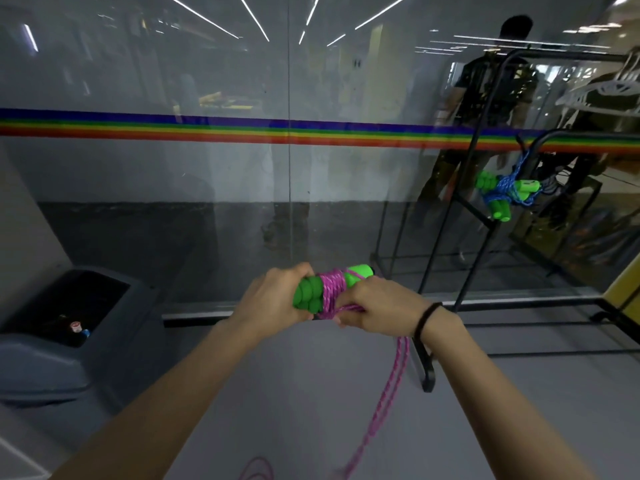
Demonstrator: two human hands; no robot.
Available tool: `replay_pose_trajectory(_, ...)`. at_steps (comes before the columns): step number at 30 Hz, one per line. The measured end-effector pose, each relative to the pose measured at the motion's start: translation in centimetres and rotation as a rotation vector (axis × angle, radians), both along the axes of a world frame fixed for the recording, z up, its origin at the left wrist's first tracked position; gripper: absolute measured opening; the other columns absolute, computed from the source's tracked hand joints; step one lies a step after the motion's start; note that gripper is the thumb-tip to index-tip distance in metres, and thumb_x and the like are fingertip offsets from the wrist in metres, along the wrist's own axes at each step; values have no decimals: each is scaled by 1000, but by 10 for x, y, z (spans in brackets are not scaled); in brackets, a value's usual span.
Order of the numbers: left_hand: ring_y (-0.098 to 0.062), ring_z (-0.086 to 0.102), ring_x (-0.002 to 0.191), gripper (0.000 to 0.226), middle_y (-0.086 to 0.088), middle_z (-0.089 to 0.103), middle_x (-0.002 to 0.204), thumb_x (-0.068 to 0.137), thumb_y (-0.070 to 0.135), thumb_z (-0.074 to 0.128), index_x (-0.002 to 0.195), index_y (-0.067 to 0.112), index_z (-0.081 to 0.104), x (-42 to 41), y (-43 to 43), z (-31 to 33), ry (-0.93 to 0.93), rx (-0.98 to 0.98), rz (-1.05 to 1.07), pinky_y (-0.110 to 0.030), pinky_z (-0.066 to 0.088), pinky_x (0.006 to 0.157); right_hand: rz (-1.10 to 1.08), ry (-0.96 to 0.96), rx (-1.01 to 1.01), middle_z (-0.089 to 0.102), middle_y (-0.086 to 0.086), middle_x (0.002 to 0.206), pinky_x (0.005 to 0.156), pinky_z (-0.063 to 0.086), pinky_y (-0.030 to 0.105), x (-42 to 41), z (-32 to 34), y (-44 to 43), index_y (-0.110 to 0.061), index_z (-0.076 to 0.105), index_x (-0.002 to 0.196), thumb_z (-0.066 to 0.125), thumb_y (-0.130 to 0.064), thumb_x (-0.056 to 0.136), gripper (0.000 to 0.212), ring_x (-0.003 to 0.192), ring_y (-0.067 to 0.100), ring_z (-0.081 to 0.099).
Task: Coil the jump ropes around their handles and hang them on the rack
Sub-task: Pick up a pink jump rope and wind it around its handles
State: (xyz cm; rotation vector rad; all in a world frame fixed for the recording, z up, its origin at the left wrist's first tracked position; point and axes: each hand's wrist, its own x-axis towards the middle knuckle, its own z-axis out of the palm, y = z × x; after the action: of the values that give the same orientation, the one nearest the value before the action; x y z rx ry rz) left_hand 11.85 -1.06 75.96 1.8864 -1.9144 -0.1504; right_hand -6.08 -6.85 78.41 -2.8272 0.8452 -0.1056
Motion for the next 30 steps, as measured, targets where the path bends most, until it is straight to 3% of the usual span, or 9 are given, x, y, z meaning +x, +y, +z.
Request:
replay_pose_trajectory(3,-24,61,98,39,1,66,101,71,25,69,107,31,54,-2,2,4,-170,14,-122,-26,36,67,38,-71,28,70,1,81,70,46,32,-5,11,-9,-25,70,89,66,-42,78,21,71,13,56)
replay_pose_trajectory(6,-7,61,83,38,12,65,86,68,21,73,101,32,59,-1,6,1,-122,131,-296,-21,35,64,96,-230,200,71,-3,70,65,46,25,-10,21,-13,-19,73,77,75,-37,70,20,65,4,60)
replay_pose_trajectory(10,7,52,63,39,17,59,67,57,6,82,83,26,62,-8,17,8,377,207,-497,-14,40,60,100,-536,587,68,-9,62,62,45,13,-11,7,-28,-18,72,67,74,-10,72,10,61,-1,58)
replay_pose_trajectory(13,-3,55,67,39,8,61,73,54,-5,83,82,11,62,-12,20,14,680,140,-493,-17,44,63,-68,-675,829,74,3,88,59,49,12,-19,-37,-53,-22,69,72,85,-27,54,24,66,0,64)
replay_pose_trajectory(15,-8,58,70,41,3,64,76,52,-6,84,85,7,63,-10,19,15,814,75,-405,-21,49,63,-88,-760,701,71,4,107,58,51,11,-22,-65,-58,-27,66,83,90,-40,41,50,80,4,68)
replay_pose_trajectory(17,-10,61,69,43,3,67,75,52,-2,86,89,4,64,-7,17,13,912,37,-266,-24,53,62,-50,-710,510,63,-13,57,45,37,7,-17,-53,-35,-34,67,68,71,-34,72,6,48,-2,53)
replay_pose_trajectory(20,-9,61,61,37,6,67,66,54,10,86,84,8,65,-4,12,9,987,-47,-47,-23,53,57,-76,-675,632,33,-13,43,42,19,14,-9,-54,-20,-21,57,65,43,-34,93,34,40,2,24)
replay_pose_trajectory(25,-15,60,65,44,-1,65,73,55,33,87,85,12,63,3,4,1,518,-198,269,-23,46,56,-120,-432,408,44,-5,57,54,33,15,-12,-45,-5,-26,51,69,38,-28,97,31,49,1,39)
replay_pose_trajectory(30,-28,62,96,51,-4,66,99,68,34,77,110,22,51,4,6,-7,-8,-52,214,-31,42,71,-29,-45,55,65,6,91,73,40,30,-16,-18,8,-19,62,92,42,-34,95,25,90,22,59)
